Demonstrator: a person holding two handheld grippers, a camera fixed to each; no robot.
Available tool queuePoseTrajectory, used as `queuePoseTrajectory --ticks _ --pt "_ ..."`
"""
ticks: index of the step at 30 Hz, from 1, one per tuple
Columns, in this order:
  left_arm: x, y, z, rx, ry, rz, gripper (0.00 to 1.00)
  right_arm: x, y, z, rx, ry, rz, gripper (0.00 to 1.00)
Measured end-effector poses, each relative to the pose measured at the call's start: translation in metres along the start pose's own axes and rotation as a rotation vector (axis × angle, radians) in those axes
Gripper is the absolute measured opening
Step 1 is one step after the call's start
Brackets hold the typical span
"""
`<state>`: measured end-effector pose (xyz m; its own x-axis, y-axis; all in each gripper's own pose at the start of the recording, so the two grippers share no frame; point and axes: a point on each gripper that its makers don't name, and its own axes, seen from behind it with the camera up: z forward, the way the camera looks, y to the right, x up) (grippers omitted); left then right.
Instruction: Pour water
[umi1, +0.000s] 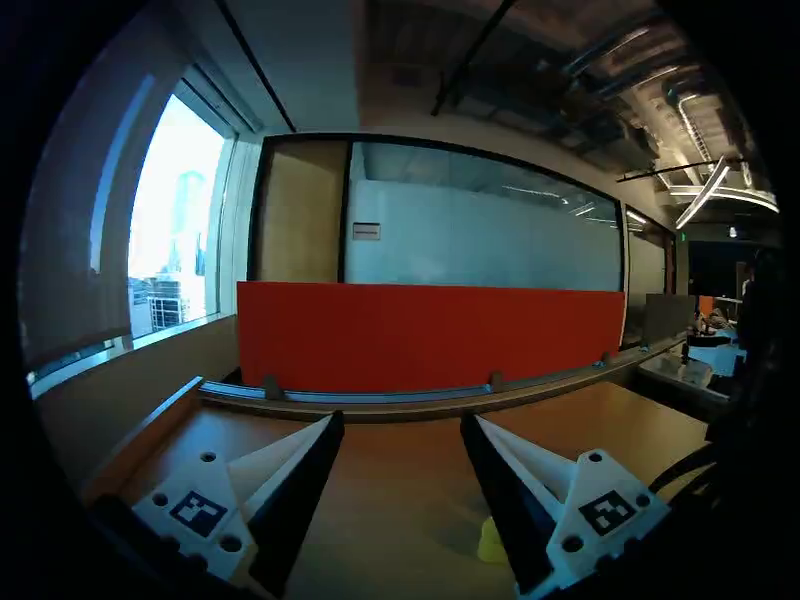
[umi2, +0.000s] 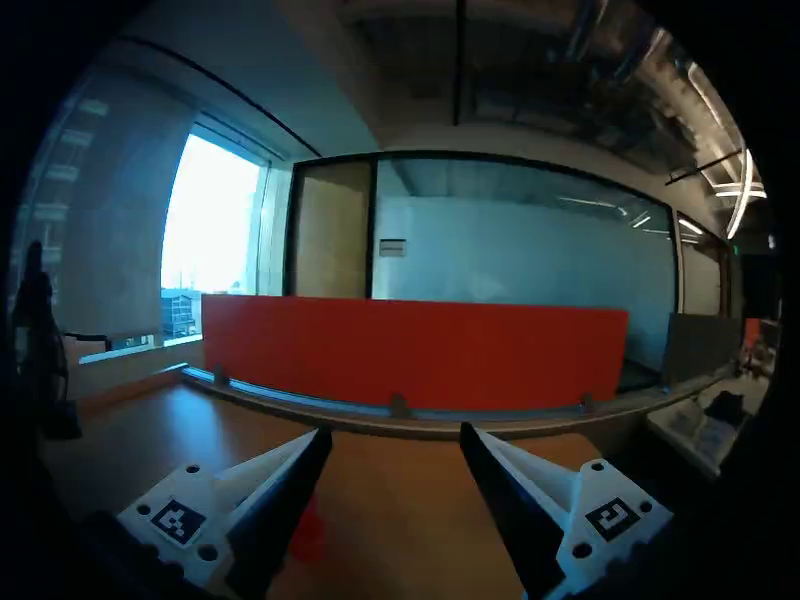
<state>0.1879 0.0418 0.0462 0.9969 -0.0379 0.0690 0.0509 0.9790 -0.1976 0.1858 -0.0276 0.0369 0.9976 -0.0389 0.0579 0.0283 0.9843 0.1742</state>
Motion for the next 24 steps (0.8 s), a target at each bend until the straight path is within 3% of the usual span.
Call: queuePoseTrajectory --ticks 6,13,18,24 --pt "0.000 0.009 0.002 -0.052 -0.016 -0.032 0.86 -0.004 -0.008 0.002 0.042 -0.020 0.014 0.99" --pt "-0.004 0.014 0.006 -0.100 -0.036 -0.016 0.86 -0.009 -0.022 0.003 0.123 -0.033 0.007 0.99" --pt "-0.006 0.026 0.011 -0.165 -0.042 -0.005 0.86 -0.012 -0.037 0.003 0.202 -0.048 0.001 0.99" --pt "-0.003 0.050 0.013 -0.285 -0.042 -0.010 0.86 -0.015 -0.063 -0.001 0.323 -0.054 -0.018 0.99"
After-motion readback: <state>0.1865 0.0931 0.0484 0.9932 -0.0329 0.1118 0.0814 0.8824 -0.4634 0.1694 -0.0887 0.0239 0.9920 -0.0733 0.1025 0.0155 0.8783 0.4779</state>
